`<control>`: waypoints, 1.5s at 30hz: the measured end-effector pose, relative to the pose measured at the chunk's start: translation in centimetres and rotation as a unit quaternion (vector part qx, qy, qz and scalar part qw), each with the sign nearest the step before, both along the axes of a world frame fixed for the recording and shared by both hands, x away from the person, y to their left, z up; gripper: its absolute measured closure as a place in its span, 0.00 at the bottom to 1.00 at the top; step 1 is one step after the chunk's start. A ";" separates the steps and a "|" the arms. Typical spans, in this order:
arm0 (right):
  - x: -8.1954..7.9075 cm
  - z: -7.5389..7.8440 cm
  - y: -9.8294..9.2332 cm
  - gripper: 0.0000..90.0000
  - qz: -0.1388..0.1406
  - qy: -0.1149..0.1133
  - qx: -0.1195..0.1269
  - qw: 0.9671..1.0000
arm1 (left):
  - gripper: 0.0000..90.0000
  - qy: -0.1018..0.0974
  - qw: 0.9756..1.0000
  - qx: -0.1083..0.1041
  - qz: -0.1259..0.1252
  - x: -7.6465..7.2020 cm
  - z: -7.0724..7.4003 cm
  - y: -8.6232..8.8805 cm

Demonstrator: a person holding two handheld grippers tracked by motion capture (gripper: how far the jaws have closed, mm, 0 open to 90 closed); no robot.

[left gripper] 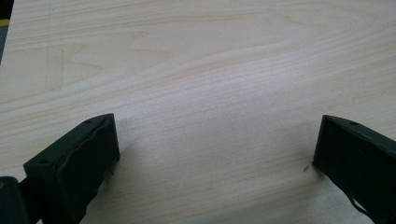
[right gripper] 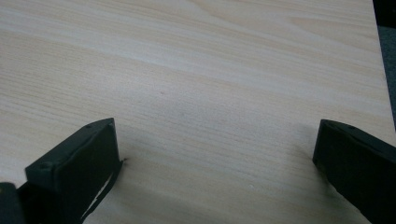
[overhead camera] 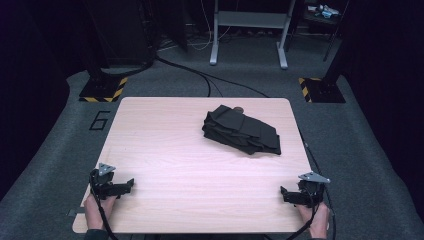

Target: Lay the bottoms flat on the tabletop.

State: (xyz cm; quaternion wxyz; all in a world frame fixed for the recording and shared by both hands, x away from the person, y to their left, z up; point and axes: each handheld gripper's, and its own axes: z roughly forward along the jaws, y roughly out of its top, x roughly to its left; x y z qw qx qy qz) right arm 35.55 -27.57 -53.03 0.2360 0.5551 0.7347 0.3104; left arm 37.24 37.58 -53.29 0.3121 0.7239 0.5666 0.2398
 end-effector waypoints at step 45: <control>7.5 7.7 5.3 0.01 0.067 -0.008 0.053 0.996 | 0.00 -0.002 1.000 -0.001 0.005 0.0 0.0 -0.1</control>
